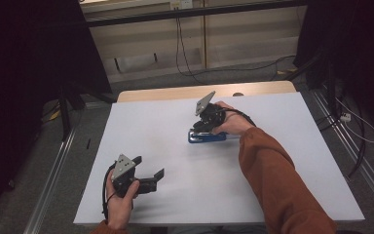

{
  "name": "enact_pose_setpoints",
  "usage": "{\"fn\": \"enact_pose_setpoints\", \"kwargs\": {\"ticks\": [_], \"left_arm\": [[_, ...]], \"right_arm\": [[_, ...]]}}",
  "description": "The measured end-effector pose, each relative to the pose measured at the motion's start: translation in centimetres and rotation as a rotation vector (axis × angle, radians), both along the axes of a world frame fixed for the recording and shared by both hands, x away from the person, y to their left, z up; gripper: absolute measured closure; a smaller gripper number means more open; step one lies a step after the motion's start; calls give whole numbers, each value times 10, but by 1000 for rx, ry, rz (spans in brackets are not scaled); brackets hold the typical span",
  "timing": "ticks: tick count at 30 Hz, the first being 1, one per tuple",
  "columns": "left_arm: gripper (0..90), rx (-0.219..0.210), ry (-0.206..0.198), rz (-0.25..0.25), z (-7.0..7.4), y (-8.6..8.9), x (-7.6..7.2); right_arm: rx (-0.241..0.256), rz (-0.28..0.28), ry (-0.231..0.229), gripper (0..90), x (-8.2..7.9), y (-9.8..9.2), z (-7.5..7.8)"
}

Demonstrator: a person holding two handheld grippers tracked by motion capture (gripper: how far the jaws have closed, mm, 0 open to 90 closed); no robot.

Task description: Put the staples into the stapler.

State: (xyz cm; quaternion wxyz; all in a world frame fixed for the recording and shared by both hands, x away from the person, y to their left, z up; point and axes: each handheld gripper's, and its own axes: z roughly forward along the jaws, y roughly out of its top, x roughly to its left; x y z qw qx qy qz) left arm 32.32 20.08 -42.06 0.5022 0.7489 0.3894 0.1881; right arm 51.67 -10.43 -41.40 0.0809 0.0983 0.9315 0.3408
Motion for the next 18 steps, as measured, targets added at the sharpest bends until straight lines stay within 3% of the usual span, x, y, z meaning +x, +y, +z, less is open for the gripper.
{"fn": "enact_pose_setpoints", "kwargs": {"ticks": [18], "left_arm": [[37, -1, -3, -3, 0, -1, 0]], "right_arm": [[-28, 26, -15, 792, 1, 2, -1]]}}
